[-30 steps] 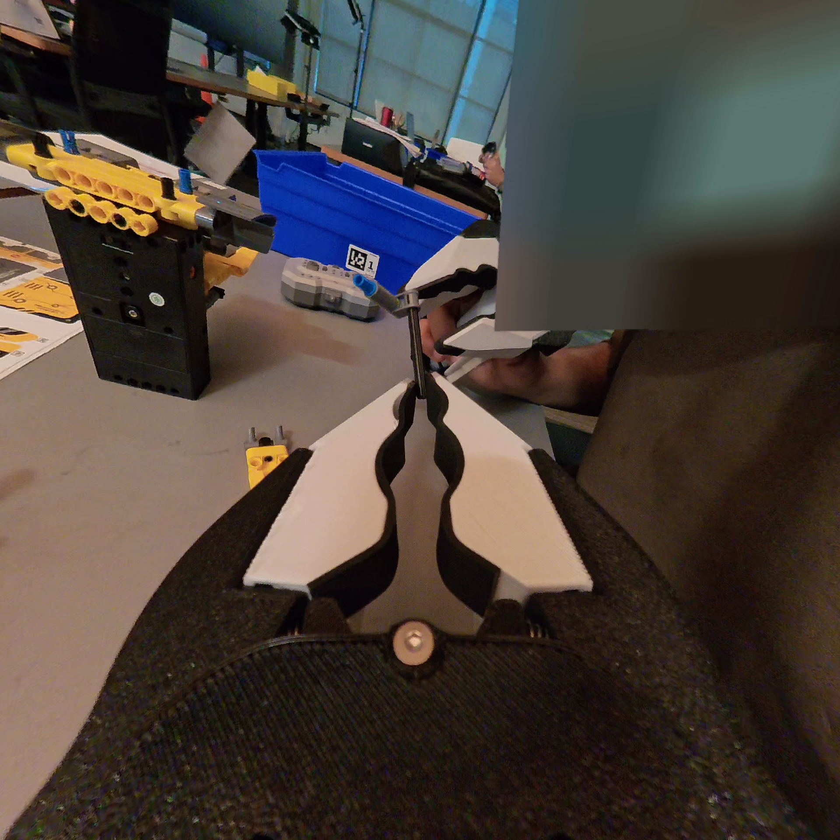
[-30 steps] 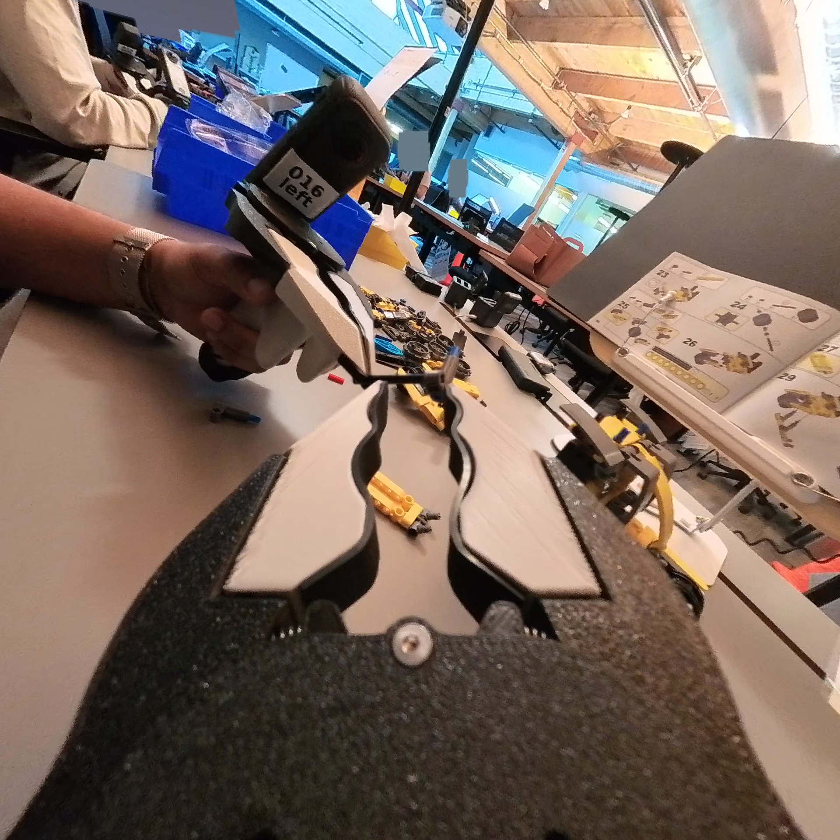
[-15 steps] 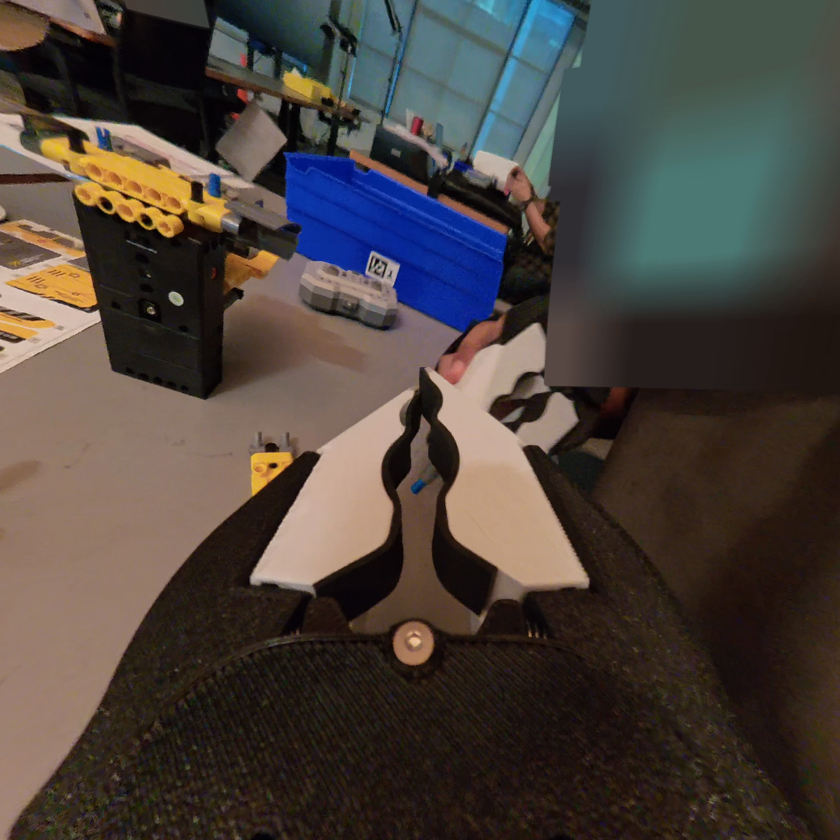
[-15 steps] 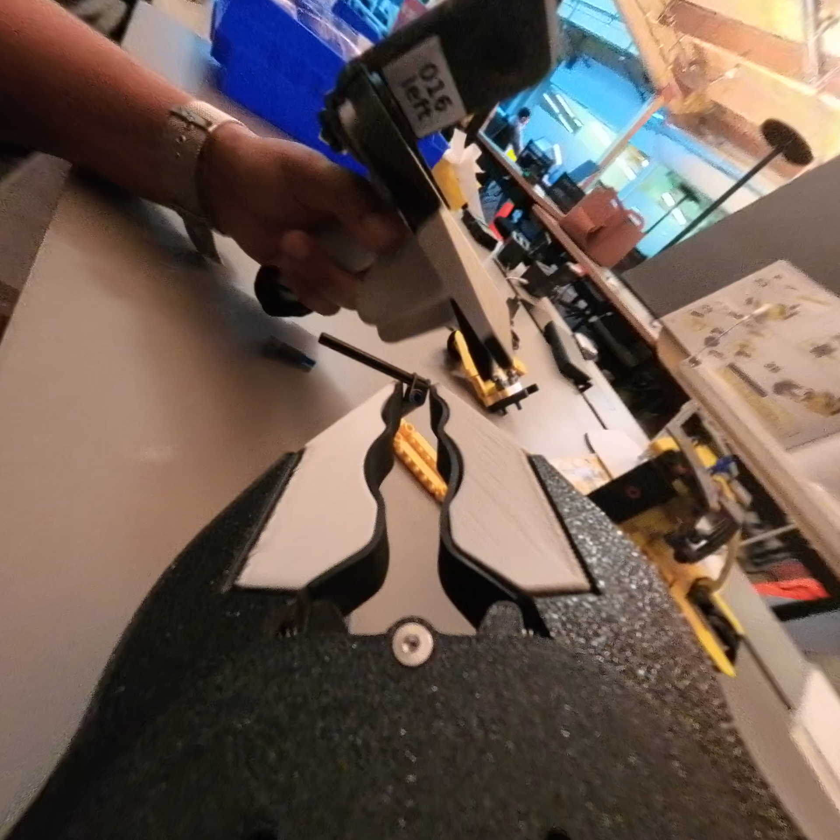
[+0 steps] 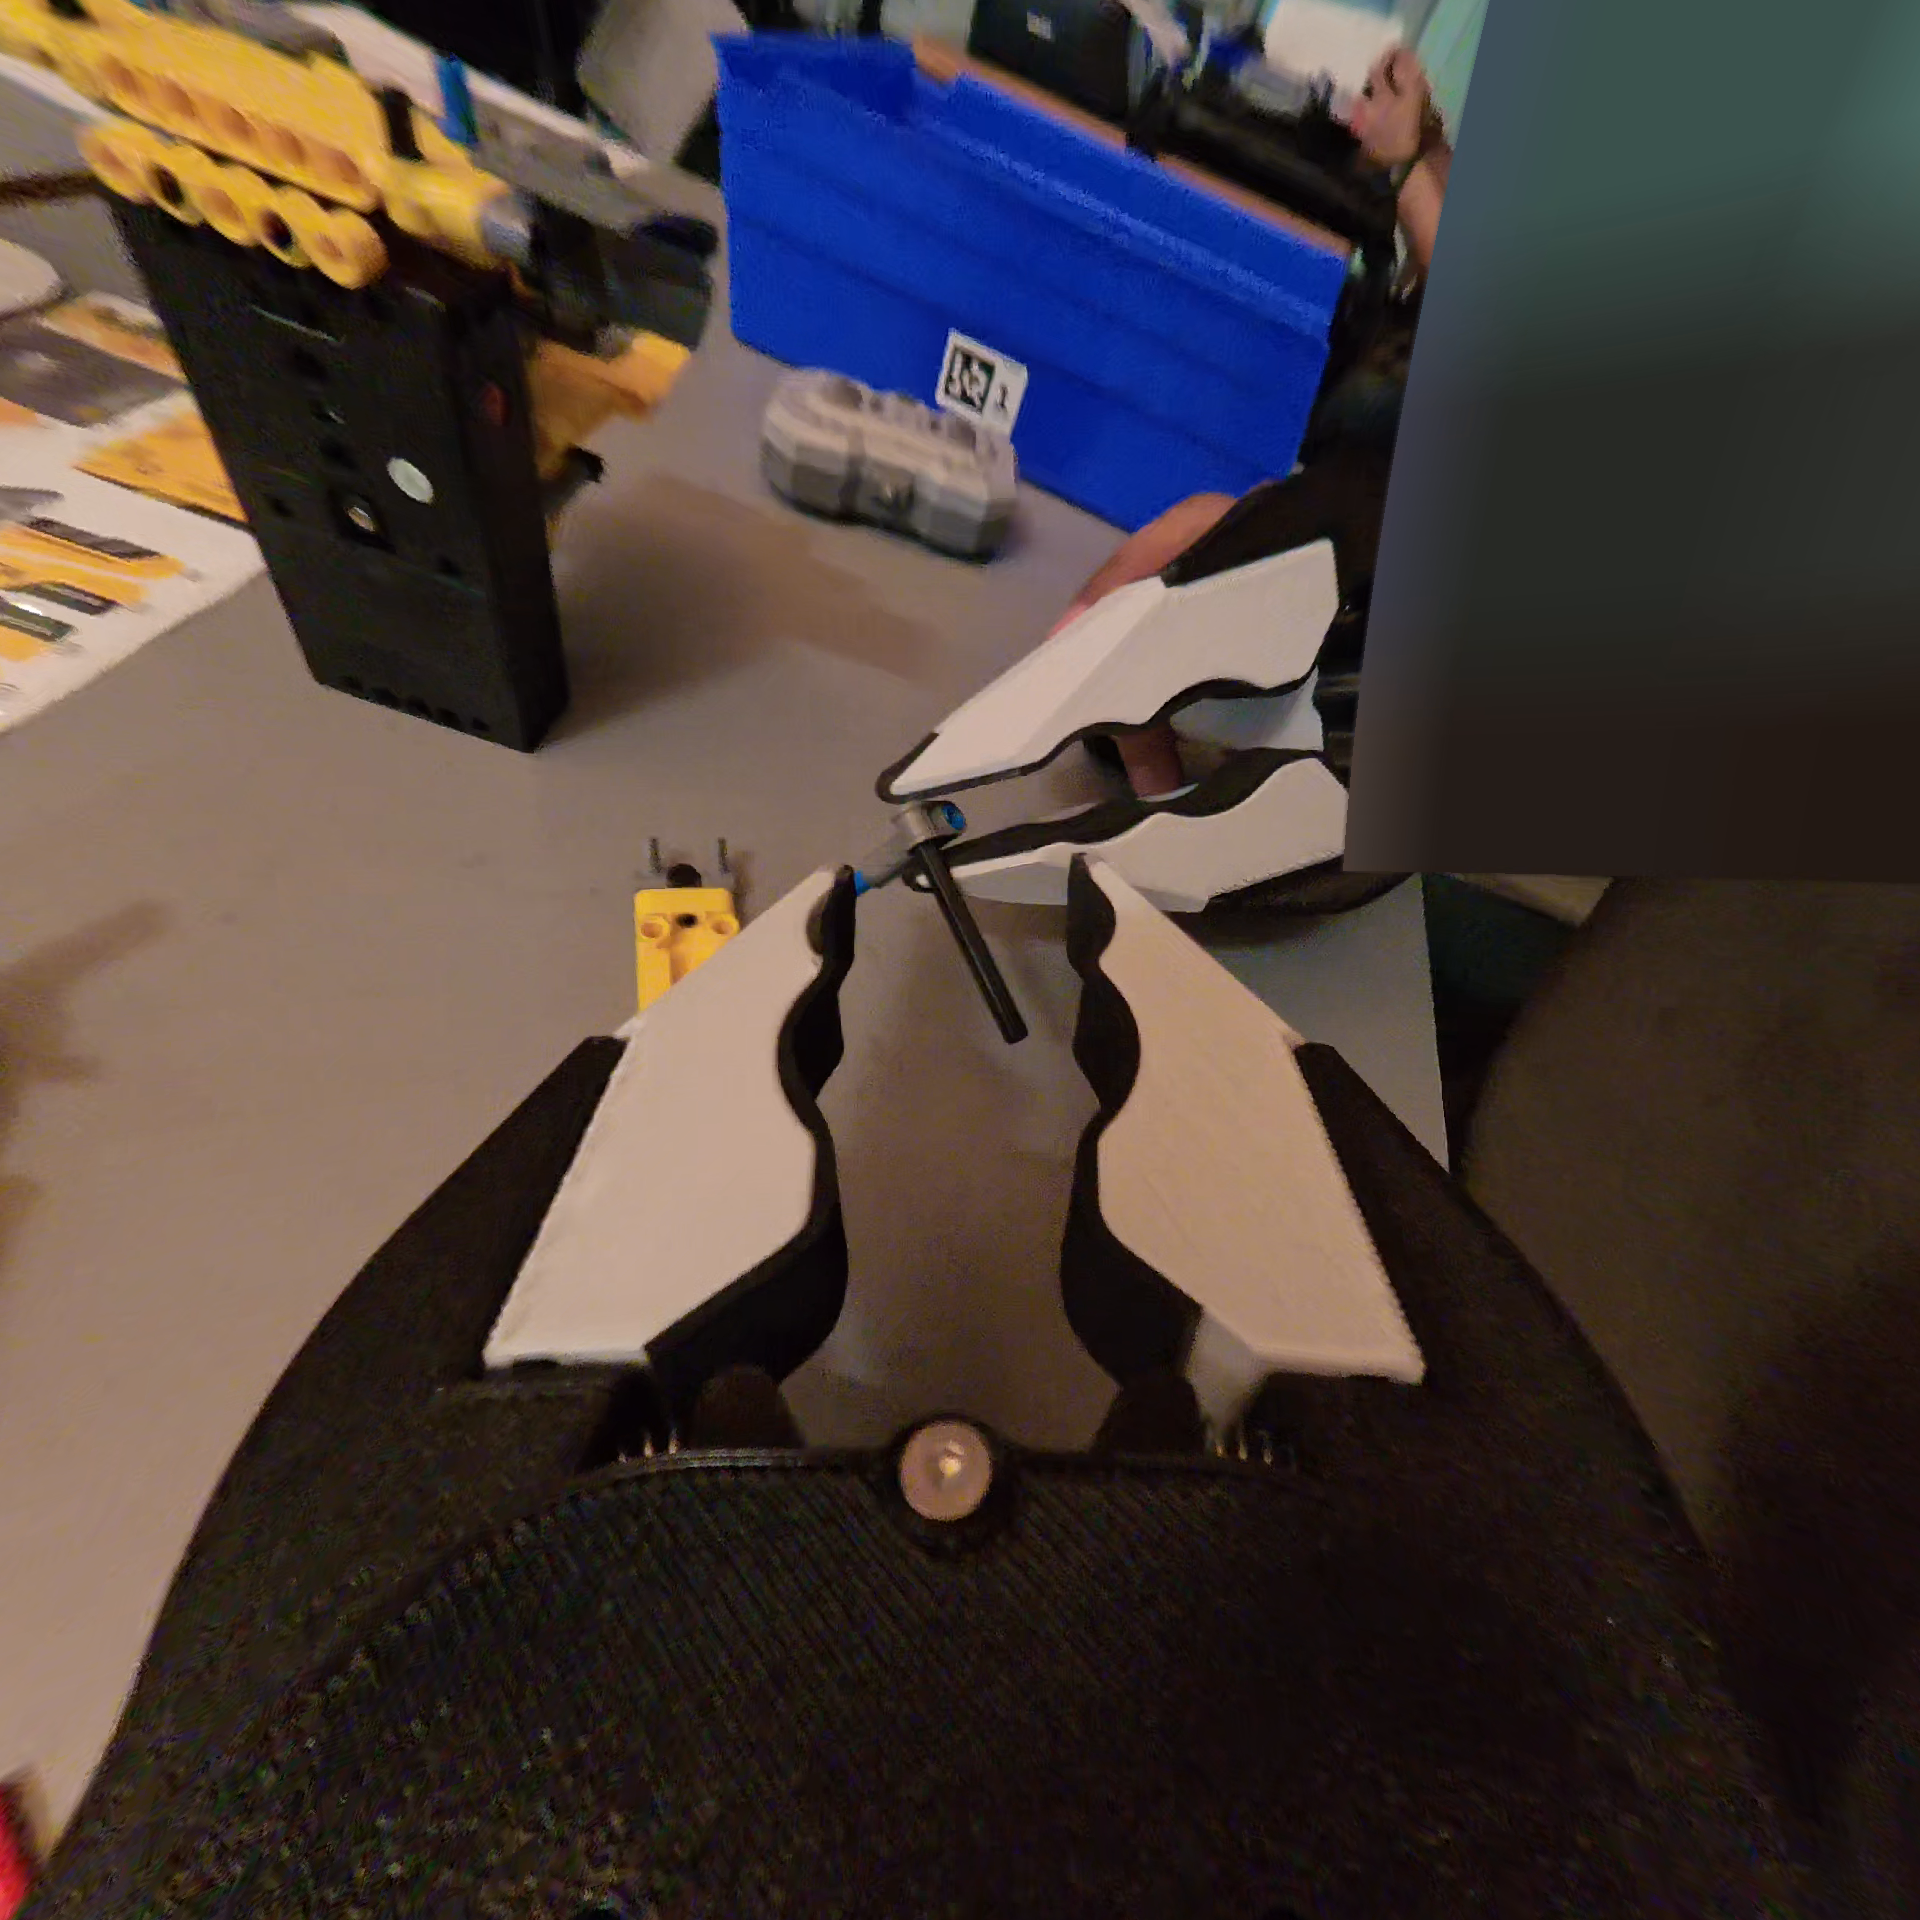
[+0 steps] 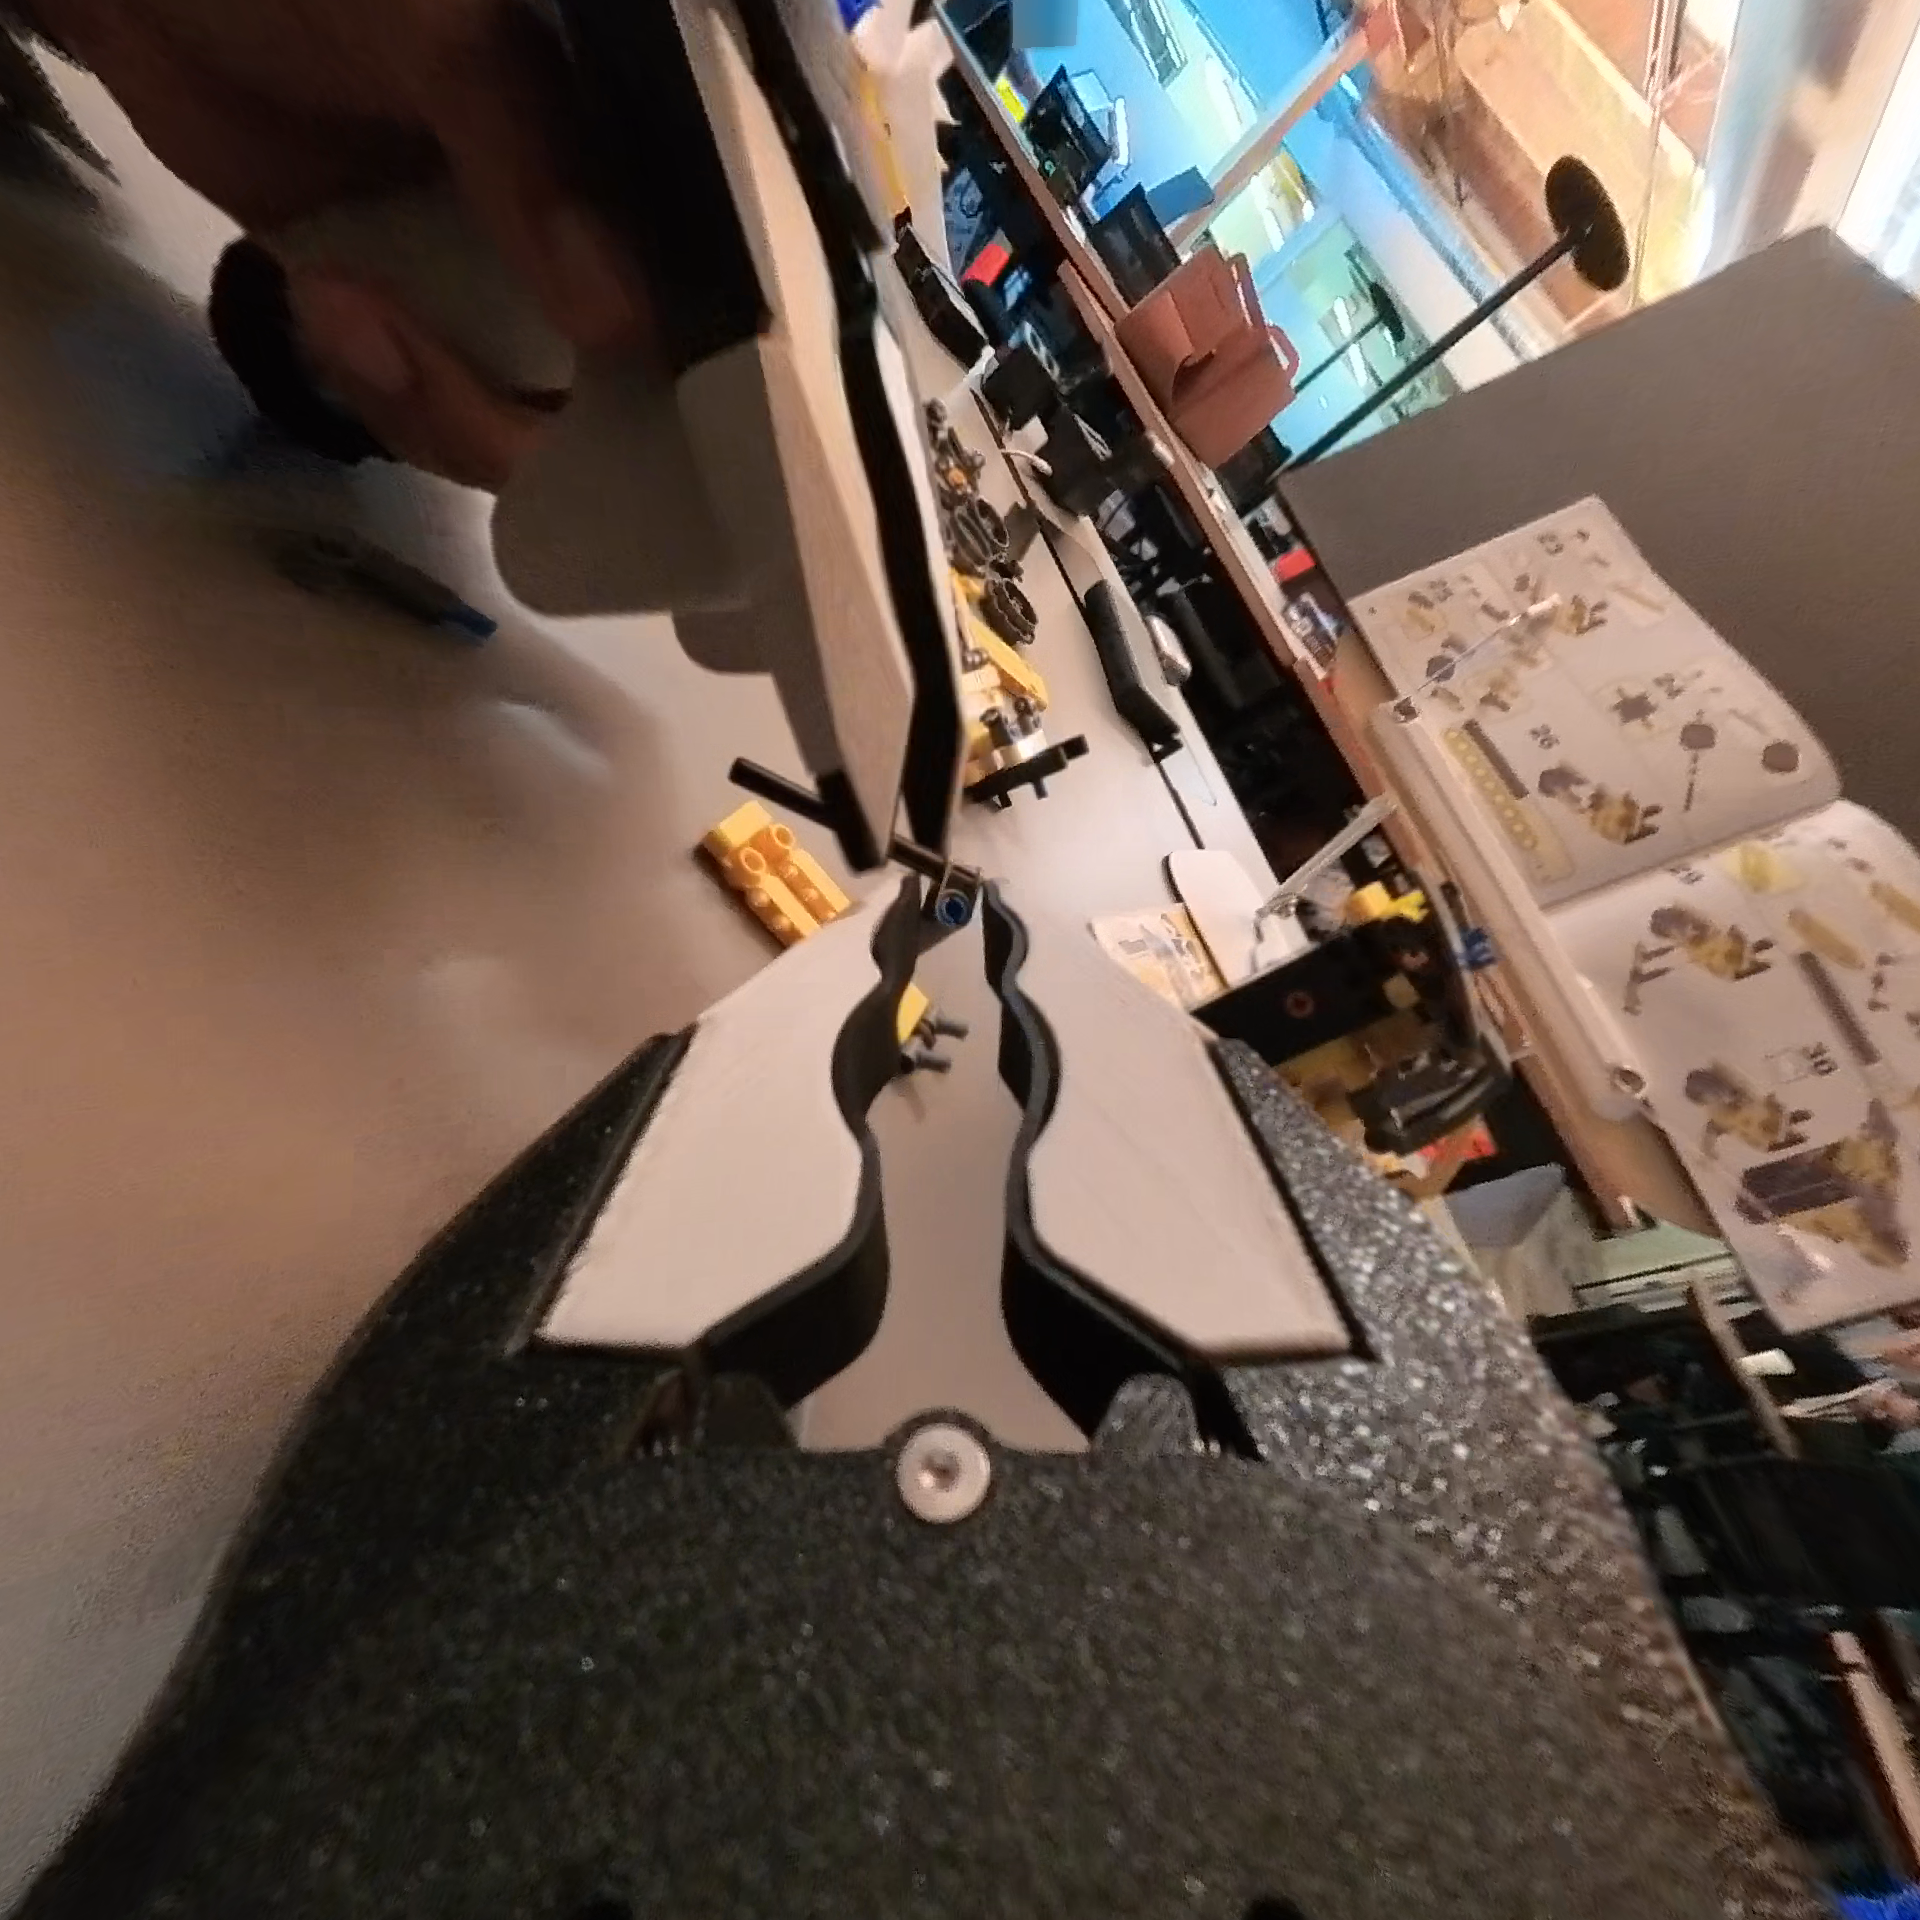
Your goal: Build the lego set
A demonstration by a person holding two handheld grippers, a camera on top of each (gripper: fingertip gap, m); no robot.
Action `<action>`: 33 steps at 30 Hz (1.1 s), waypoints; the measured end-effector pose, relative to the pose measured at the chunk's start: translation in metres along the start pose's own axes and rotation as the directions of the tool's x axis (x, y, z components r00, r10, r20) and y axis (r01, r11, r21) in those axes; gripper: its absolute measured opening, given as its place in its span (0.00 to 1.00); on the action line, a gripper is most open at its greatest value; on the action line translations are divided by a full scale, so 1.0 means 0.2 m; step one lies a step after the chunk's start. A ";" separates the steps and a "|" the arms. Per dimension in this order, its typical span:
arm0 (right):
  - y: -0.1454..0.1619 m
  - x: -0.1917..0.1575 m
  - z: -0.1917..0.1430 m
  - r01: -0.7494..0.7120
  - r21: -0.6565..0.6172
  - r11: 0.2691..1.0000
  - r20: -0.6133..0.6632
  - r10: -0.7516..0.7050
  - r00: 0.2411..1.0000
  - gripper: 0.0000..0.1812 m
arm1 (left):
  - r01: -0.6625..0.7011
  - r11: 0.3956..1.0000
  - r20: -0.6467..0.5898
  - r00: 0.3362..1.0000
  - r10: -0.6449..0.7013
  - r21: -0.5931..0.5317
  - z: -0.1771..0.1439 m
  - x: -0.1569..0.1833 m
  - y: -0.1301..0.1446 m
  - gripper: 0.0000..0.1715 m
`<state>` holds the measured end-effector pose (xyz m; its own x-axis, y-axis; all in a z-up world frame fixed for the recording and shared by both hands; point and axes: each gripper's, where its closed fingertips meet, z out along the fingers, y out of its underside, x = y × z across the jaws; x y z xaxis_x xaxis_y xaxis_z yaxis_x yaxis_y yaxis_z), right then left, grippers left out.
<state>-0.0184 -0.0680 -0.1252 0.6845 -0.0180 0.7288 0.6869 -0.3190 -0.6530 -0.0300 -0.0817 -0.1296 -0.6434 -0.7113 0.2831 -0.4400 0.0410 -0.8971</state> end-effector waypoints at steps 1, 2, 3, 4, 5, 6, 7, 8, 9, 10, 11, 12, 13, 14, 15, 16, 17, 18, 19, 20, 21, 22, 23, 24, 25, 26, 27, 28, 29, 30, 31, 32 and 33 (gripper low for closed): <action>0.00 0.00 0.00 0.018 -0.004 1.000 -0.007 -0.018 1.000 0.06 | -0.005 1.000 -0.003 1.000 0.005 -0.012 0.01 0.01 0.01 0.19; 0.00 0.00 0.01 0.030 -0.014 0.999 -0.015 -0.030 0.999 0.06 | -0.005 1.000 -0.003 1.000 0.005 -0.004 0.01 0.01 0.00 0.15; 0.01 0.00 0.01 0.029 -0.012 1.000 -0.014 -0.029 0.999 0.06 | -0.003 1.000 -0.004 1.000 0.003 -0.007 0.01 0.01 0.00 0.15; 0.00 0.00 0.00 0.015 -0.009 1.000 -0.009 -0.015 1.000 0.07 | 0.006 1.000 -0.009 1.000 -0.006 -0.008 0.01 0.01 0.01 0.15; 0.00 0.00 0.00 -0.001 -0.007 1.000 -0.005 0.001 1.000 0.07 | 0.019 1.000 -0.011 1.000 -0.019 -0.006 0.01 0.01 0.01 0.13; 0.00 0.01 0.00 -0.013 -0.005 1.000 -0.004 0.013 1.000 0.08 | 0.030 1.000 -0.012 0.999 -0.030 -0.004 0.00 0.01 0.01 0.12; 0.00 0.01 0.00 -0.018 -0.003 1.000 -0.005 0.018 1.000 0.08 | 0.040 0.999 -0.012 0.999 -0.040 -0.002 0.00 0.01 0.00 0.11; 0.00 0.01 0.00 -0.021 -0.001 1.000 -0.005 0.021 1.000 0.08 | 0.048 0.999 -0.006 0.999 -0.048 0.002 0.00 0.00 0.00 0.08; 0.00 0.01 0.00 -0.026 0.003 1.000 -0.007 0.026 1.000 0.09 | 0.053 0.999 0.013 0.998 -0.053 0.007 -0.01 -0.02 0.00 0.00; 0.00 0.02 0.00 -0.035 0.010 0.999 -0.009 0.035 0.999 0.09 | 0.058 0.998 0.010 0.998 -0.058 0.008 -0.01 -0.02 0.00 0.00; -0.01 0.02 -0.01 -0.047 0.016 0.999 -0.007 0.047 0.999 0.09 | 0.068 0.998 0.000 0.998 -0.068 0.008 -0.01 -0.02 0.00 0.00; -0.01 0.02 -0.01 -0.063 0.019 0.998 -0.002 0.063 0.998 0.09 | 0.076 0.997 -0.007 0.997 -0.076 0.010 -0.01 -0.02 0.00 0.00; -0.01 0.02 -0.01 -0.079 0.023 0.997 0.003 0.079 0.997 0.10 | 0.080 0.997 -0.011 0.997 -0.080 0.011 -0.01 -0.02 0.00 0.00; -0.01 0.03 -0.01 -0.095 0.026 0.995 0.007 0.095 0.995 0.10 | 0.080 0.997 -0.011 0.997 -0.079 0.013 -0.01 -0.02 0.00 0.00; -0.01 0.03 -0.01 -0.109 0.030 0.994 0.010 0.108 0.994 0.11 | 0.076 0.997 -0.010 0.997 -0.076 0.016 -0.01 -0.02 -0.01 0.00; -0.01 0.04 -0.01 -0.119 0.035 0.992 0.010 0.119 0.993 0.11 | 0.069 0.997 -0.007 0.998 -0.069 0.020 -0.02 -0.02 -0.01 0.00; -0.01 0.04 -0.02 -0.125 0.041 0.991 0.009 0.125 0.992 0.11 | 0.059 0.998 0.004 0.998 -0.059 0.026 -0.02 -0.03 -0.01 0.00; -0.02 0.05 -0.02 -0.128 0.049 0.991 0.008 0.128 0.992 0.11 | 0.044 0.999 0.025 0.999 -0.045 0.032 -0.02 -0.04 -0.02 0.00; -0.02 0.05 -0.02 -0.130 0.057 0.990 0.008 0.129 0.992 0.11 | 0.027 0.999 0.041 0.999 -0.029 0.035 -0.02 -0.05 -0.02 0.00; -0.03 0.04 -0.03 -0.133 0.064 0.989 0.013 0.133 0.991 0.11 | 0.010 0.999 0.059 0.998 -0.012 0.038 -0.03 -0.05 -0.03 0.00; -0.03 0.04 -0.03 -0.139 0.067 0.988 0.019 0.138 0.990 0.11 | -0.009 0.999 0.077 0.997 0.006 0.039 -0.03 -0.06 -0.03 0.00; -0.04 0.04 -0.03 -0.145 0.067 0.987 0.026 0.143 0.989 0.11 | -0.028 0.999 0.090 0.996 0.025 0.038 -0.03 -0.06 -0.03 0.00; -0.04 0.03 -0.03 -0.152 0.065 0.986 0.034 0.150 0.988 0.12 | -0.049 0.998 0.102 0.994 0.045 0.037 -0.02 -0.06 -0.03 0.00; -0.04 0.02 -0.02 -0.158 0.062 0.986 0.042 0.155 0.987 0.13 | -0.073 0.997 0.119 0.991 0.069 0.031 -0.02 -0.06 -0.03 0.00; -0.04 0.02 -0.02 -0.157 0.058 0.986 0.046 0.155 0.987 0.15 | -0.101 0.995 0.137 0.986 0.097 0.025 -0.02 -0.07 -0.03 0.00; -0.04 0.01 -0.02 -0.155 0.057 0.986 0.047 0.152 0.987 0.15 | -0.129 0.991 0.154 0.980 0.125 0.019 -0.02 -0.07 -0.03 0.00; -0.04 0.01 -0.02 -0.153 0.060 0.986 0.051 0.150 0.987 0.15 | -0.155 0.988 0.168 0.974 0.151 0.012 -0.02 -0.07 -0.03 0.00; -0.05 0.00 -0.02 -0.152 0.063 0.986 0.053 0.149 0.987 0.15 | -0.178 0.984 0.181 0.968 0.174 0.007 -0.01 -0.07 -0.03 0.00; -0.05 0.00 -0.02 -0.152 0.065 0.986 0.054 0.149 0.987 0.16 | -0.198 0.980 0.192 0.962 0.194 0.005 -0.01 -0.07 -0.03 0.00; -0.05 0.00 -0.02 -0.151 0.063 0.987 0.051 0.148 0.988 0.16 | -0.215 0.977 0.204 0.956 0.210 0.002 -0.01 -0.07 -0.03 0.00; -0.05 0.00 -0.02 -0.150 0.062 0.987 0.050 0.147 0.988 0.16 | -0.225 0.974 0.211 0.952 0.221 -0.001 -0.01 -0.07 -0.03 0.00; -0.05 0.00 -0.02 -0.151 0.062 0.987 0.050 0.148 0.988 0.16 | -0.223 0.975 0.214 0.952 0.217 0.001 -0.01 -0.07 -0.03 0.00; -0.05 0.00 -0.02 -0.156 0.061 0.986 0.049 0.153 0.987 0.16 | -0.210 0.978 0.215 0.955 0.204 0.004 -0.01 -0.07 -0.03 0.00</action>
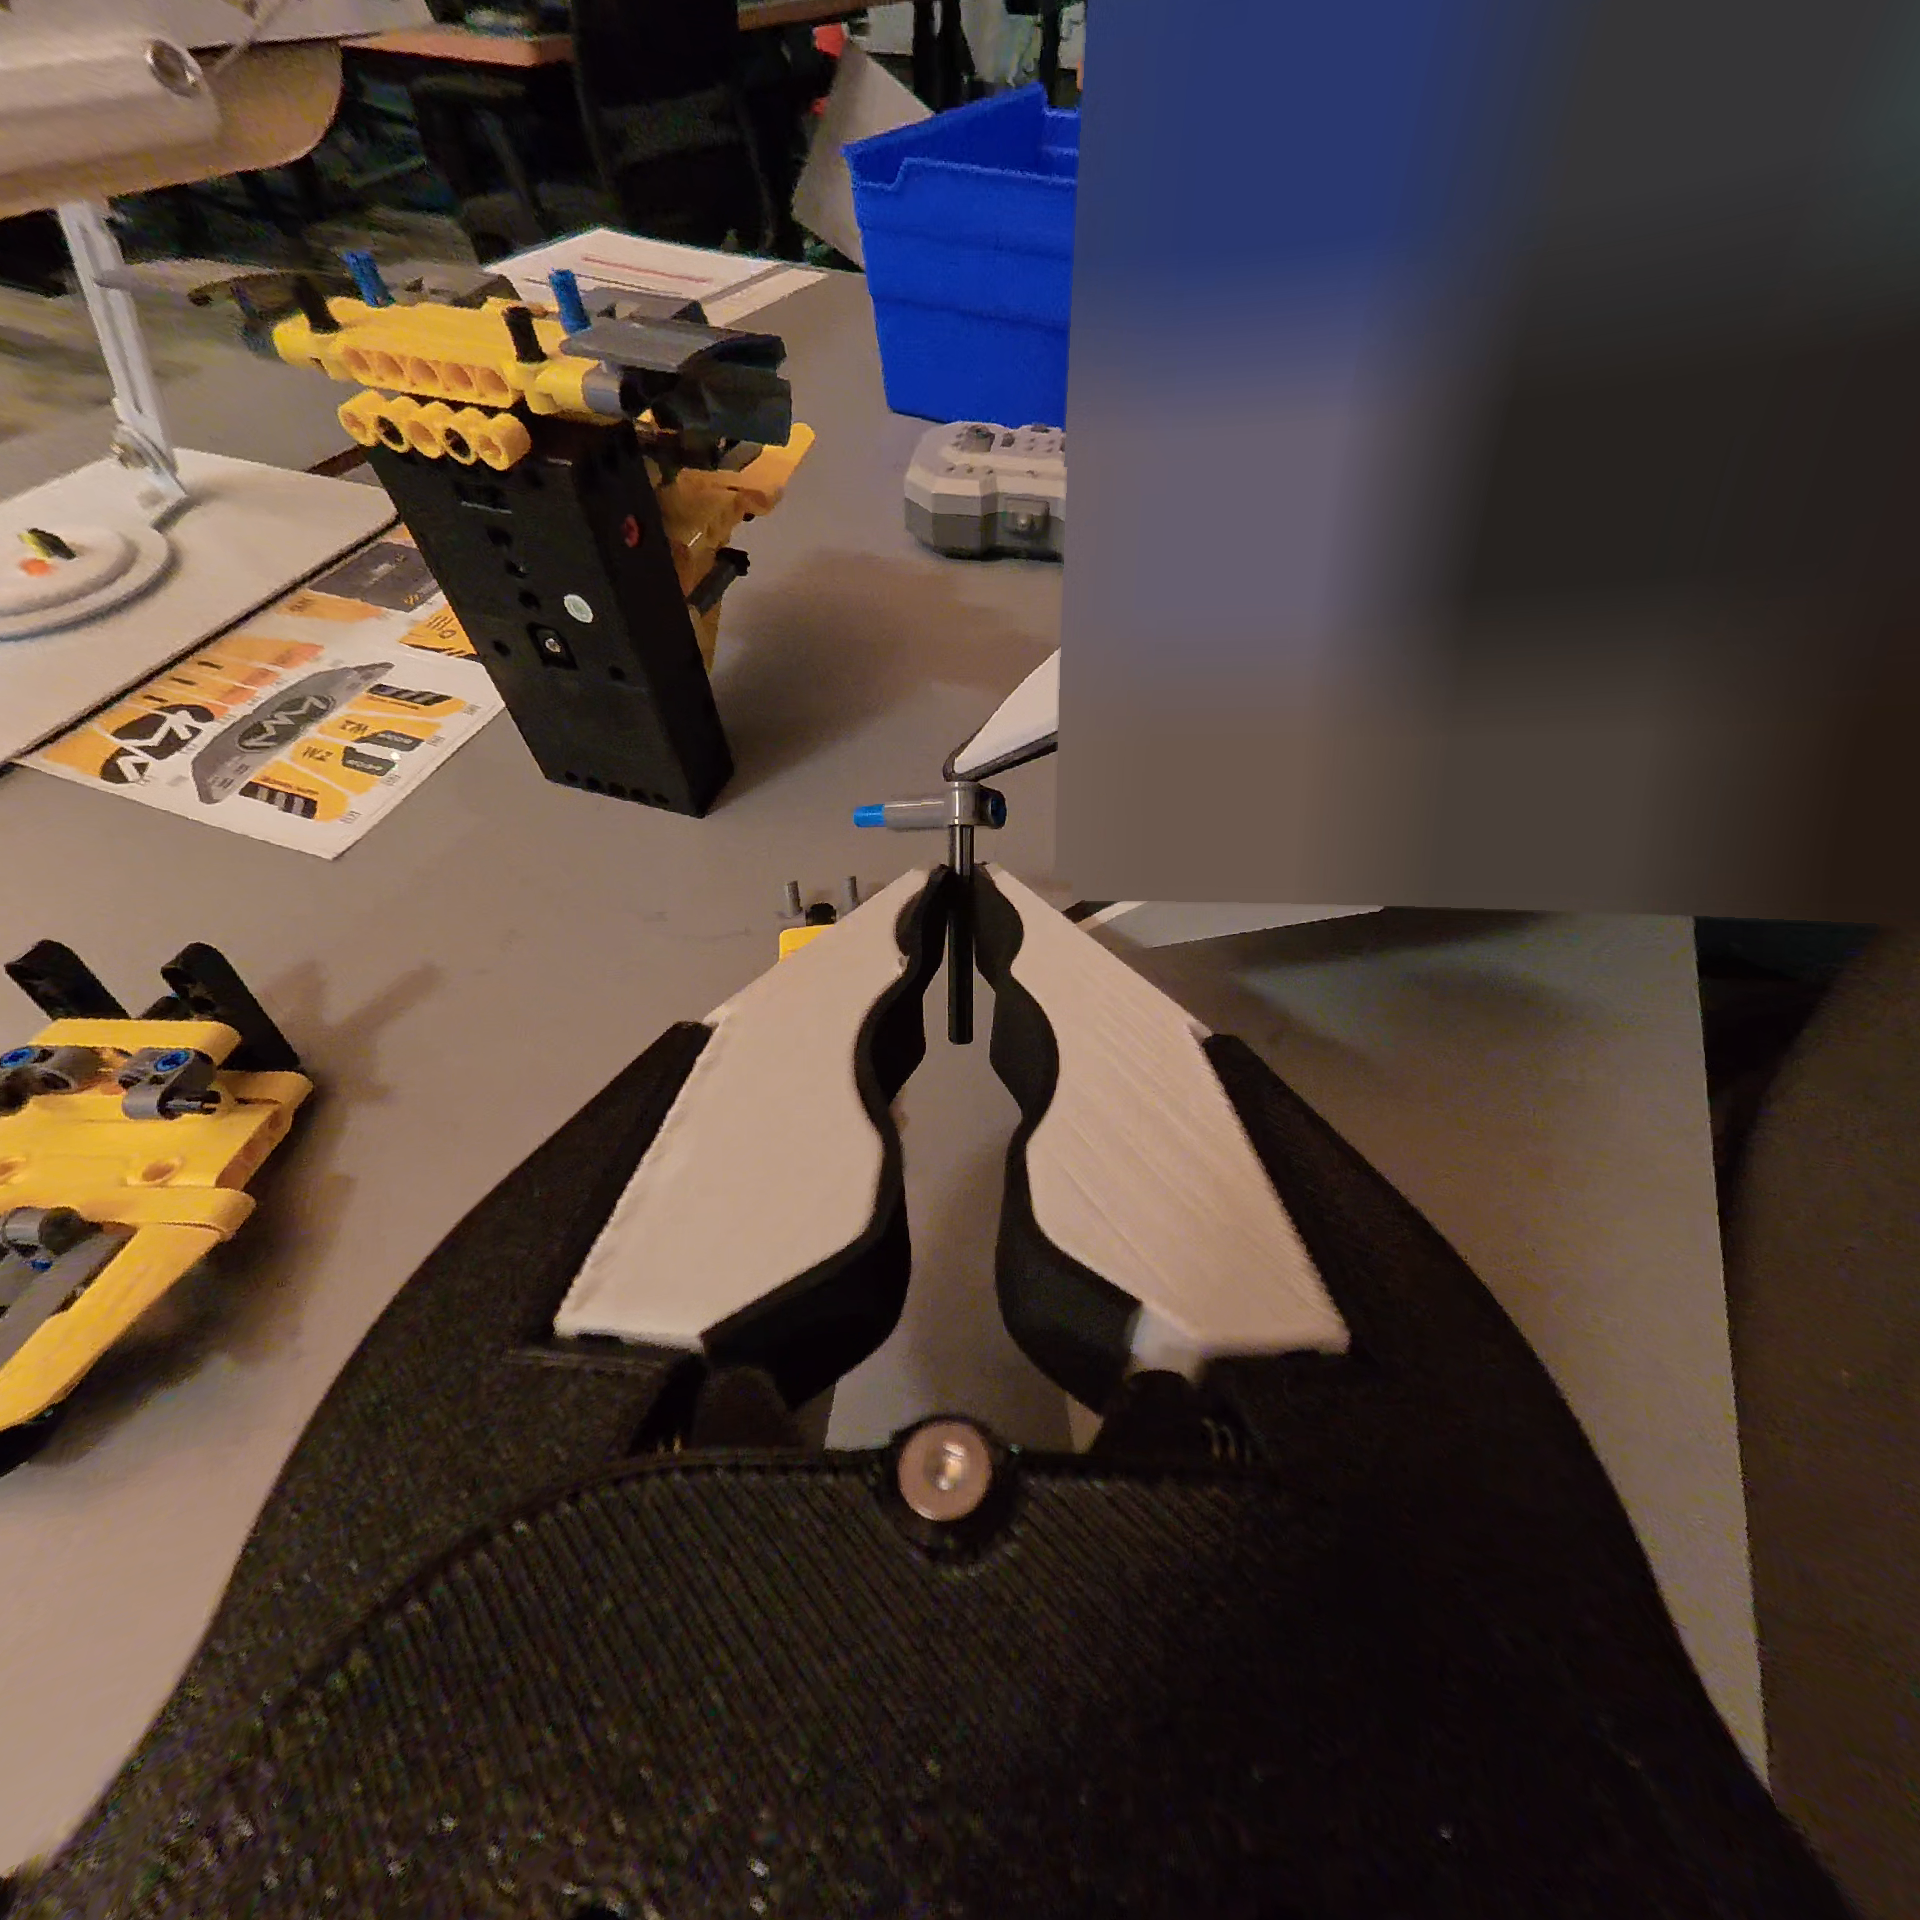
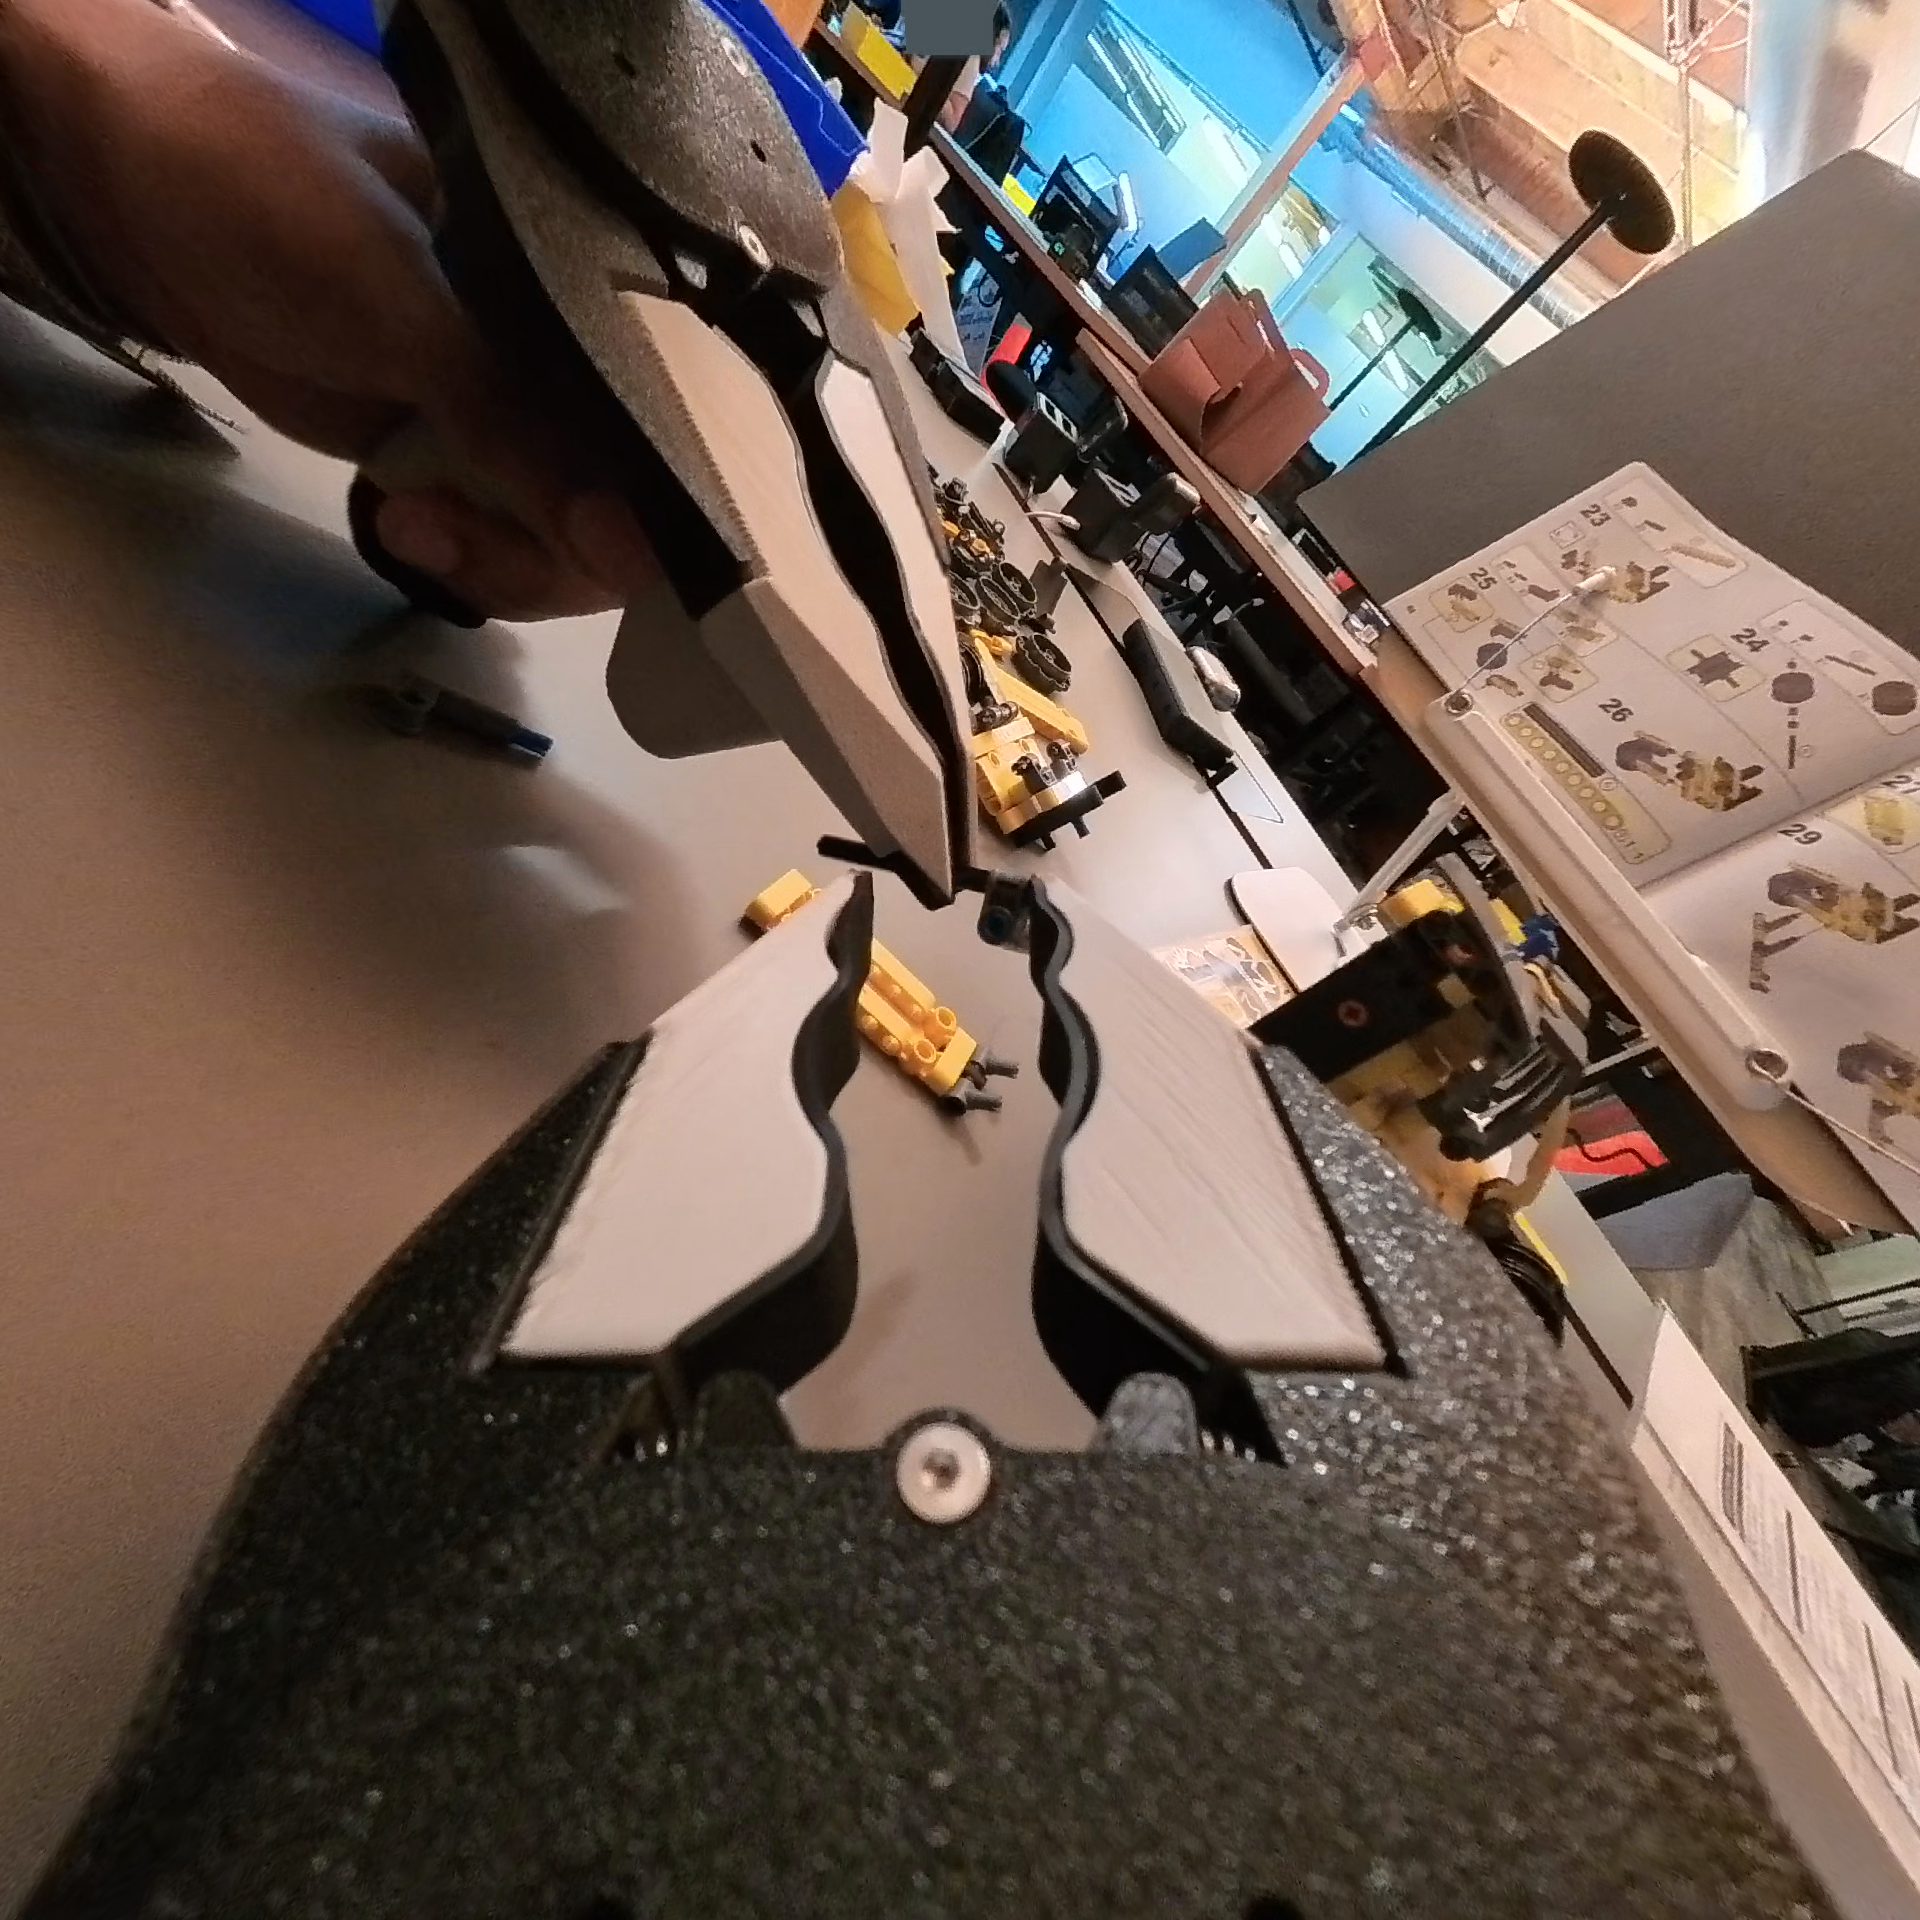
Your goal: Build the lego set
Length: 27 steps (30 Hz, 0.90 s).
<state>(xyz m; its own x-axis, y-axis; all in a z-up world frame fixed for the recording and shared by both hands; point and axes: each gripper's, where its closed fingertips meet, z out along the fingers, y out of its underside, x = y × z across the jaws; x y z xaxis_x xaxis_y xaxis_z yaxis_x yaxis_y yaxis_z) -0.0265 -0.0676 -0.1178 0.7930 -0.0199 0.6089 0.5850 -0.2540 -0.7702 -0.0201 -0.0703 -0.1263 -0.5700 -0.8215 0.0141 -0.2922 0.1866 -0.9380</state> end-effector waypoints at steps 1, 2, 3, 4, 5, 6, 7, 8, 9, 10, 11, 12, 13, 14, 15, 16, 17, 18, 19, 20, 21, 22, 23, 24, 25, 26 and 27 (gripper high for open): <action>0.00 0.00 0.00 -0.012 -0.001 1.000 0.001 0.012 1.000 0.16 | 0.009 1.000 0.000 1.000 -0.009 -0.002 0.00 0.00 0.00 0.00; 0.00 0.00 0.00 -0.028 -0.002 1.000 0.002 0.028 1.000 0.15 | 0.012 1.000 0.005 1.000 -0.012 -0.003 0.00 0.00 0.00 0.00; 0.00 0.01 0.00 -0.042 -0.002 0.999 0.003 0.042 0.999 0.15 | 0.011 1.000 0.011 1.000 -0.011 -0.003 0.00 0.00 -0.01 0.00; 0.00 0.01 0.00 -0.052 0.000 0.999 0.001 0.052 0.999 0.14 | 0.009 1.000 0.018 1.000 -0.009 -0.003 0.01 0.00 -0.01 0.00; 0.00 0.02 0.00 -0.062 -0.001 0.998 0.002 0.062 0.998 0.15 | 0.005 1.000 0.027 1.000 -0.005 -0.003 0.01 0.00 -0.01 0.00; 0.00 0.02 0.00 -0.066 -0.003 0.998 0.002 0.066 0.998 0.15 | 0.003 1.000 0.030 1.000 -0.003 -0.005 0.01 0.00 -0.01 0.00; 0.00 0.01 0.00 -0.063 -0.007 0.998 -0.001 0.063 0.998 0.15 | 0.007 1.000 0.031 1.000 -0.007 -0.007 0.01 0.00 -0.01 0.00; 0.00 0.01 0.00 -0.056 -0.010 0.998 -0.005 0.056 0.998 0.14 | 0.012 1.000 0.031 0.999 -0.012 -0.008 0.01 0.00 -0.01 0.00; 0.01 0.01 0.00 -0.049 -0.015 0.999 -0.009 0.049 0.999 0.14 | 0.014 1.000 0.032 0.999 -0.013 -0.011 0.01 0.00 -0.01 0.00; 0.01 0.01 0.01 -0.043 -0.020 0.999 -0.012 0.043 0.999 0.14 | 0.012 1.000 0.035 0.999 -0.012 -0.013 0.01 0.00 0.00 0.00; 0.01 0.01 0.01 -0.037 -0.023 0.999 -0.017 0.037 0.999 0.14 | 0.010 1.000 0.039 0.999 -0.010 -0.013 0.01 -0.01 0.00 0.00; 0.01 0.01 0.01 -0.032 -0.025 0.999 -0.021 0.031 0.999 0.14 | 0.008 1.000 0.041 0.999 -0.007 -0.014 0.01 -0.01 0.00 0.00; 0.01 0.01 0.01 -0.028 -0.026 0.999 -0.024 0.027 0.999 0.14 | 0.007 1.000 0.040 0.999 -0.007 -0.015 0.01 0.00 0.00 0.00; 0.01 0.00 0.01 -0.026 -0.027 0.999 -0.026 0.025 0.999 0.14 | 0.010 1.000 0.038 0.999 -0.009 -0.014 0.01 0.00 0.00 0.00; 0.01 0.00 0.01 -0.025 -0.029 0.999 -0.024 0.024 0.999 0.14 | 0.007 1.000 0.040 0.999 -0.007 -0.015 0.01 0.00 0.00 0.00; 0.02 0.00 0.01 -0.026 -0.032 0.999 -0.022 0.025 0.999 0.14 | 0.002 1.000 0.045 0.999 -0.001 -0.017 0.01 -0.01 0.00 0.00; 0.02 0.00 0.01 -0.025 -0.035 0.999 -0.021 0.024 0.999 0.14 | -0.003 1.000 0.048 0.999 0.004 -0.018 0.02 -0.01 0.01 0.00; 0.02 0.00 0.01 -0.021 -0.038 0.999 -0.021 0.020 1.000 0.14 | -0.004 1.000 0.049 0.999 0.005 -0.022 0.02 -0.01 0.01 0.00; 0.02 -0.01 0.02 -0.019 -0.043 0.999 -0.018 0.018 1.000 0.14 | -0.003 1.000 0.048 0.999 0.004 -0.025 0.02 -0.01 0.02 0.00; 0.02 -0.01 0.02 -0.021 -0.043 0.999 -0.015 0.020 1.000 0.14 | 0.001 1.000 0.046 0.999 0.000 -0.024 0.02 -0.01 0.02 0.00; 0.02 0.00 0.01 -0.031 -0.038 0.999 -0.010 0.031 0.999 0.14 | 0.003 1.000 0.042 0.999 -0.002 -0.019 0.02 -0.01 0.01 0.00; 0.01 0.01 0.01 -0.053 -0.025 0.998 -0.002 0.053 0.999 0.14 | 0.009 1.000 0.035 0.999 -0.009 -0.006 0.02 -0.01 0.00 0.00; 0.00 0.02 0.00 -0.079 -0.001 0.997 0.000 0.079 0.997 0.14 | 0.024 1.000 0.024 0.999 -0.024 0.020 0.01 0.00 -0.02 0.00; -0.01 0.04 -0.01 -0.105 0.026 0.994 -0.008 0.106 0.994 0.15 | 0.045 0.998 0.008 0.999 -0.045 0.044 0.01 0.00 -0.04 0.00; -0.02 0.07 -0.02 -0.127 0.048 0.991 -0.024 0.128 0.991 0.17 | 0.061 0.997 -0.001 0.998 -0.061 0.055 0.01 0.00 -0.06 0.00; -0.03 0.09 -0.03 -0.141 0.069 0.988 -0.039 0.144 0.989 0.19 | 0.070 0.996 0.003 0.998 -0.070 0.059 0.01 -0.02 -0.06 0.00; -0.04 0.10 -0.04 -0.146 0.084 0.986 -0.049 0.150 0.987 0.22 | 0.084 0.994 -0.001 0.996 -0.084 0.064 0.01 -0.02 -0.06 0.00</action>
<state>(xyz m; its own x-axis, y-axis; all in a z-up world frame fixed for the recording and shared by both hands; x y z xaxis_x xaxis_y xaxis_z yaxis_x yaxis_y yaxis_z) -0.0159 -0.0737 -0.0973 0.8625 -0.1053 0.4950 0.4755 -0.1663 -0.8639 -0.0131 -0.0697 -0.1156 -0.5445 -0.8336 0.0931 -0.2893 0.0824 -0.9537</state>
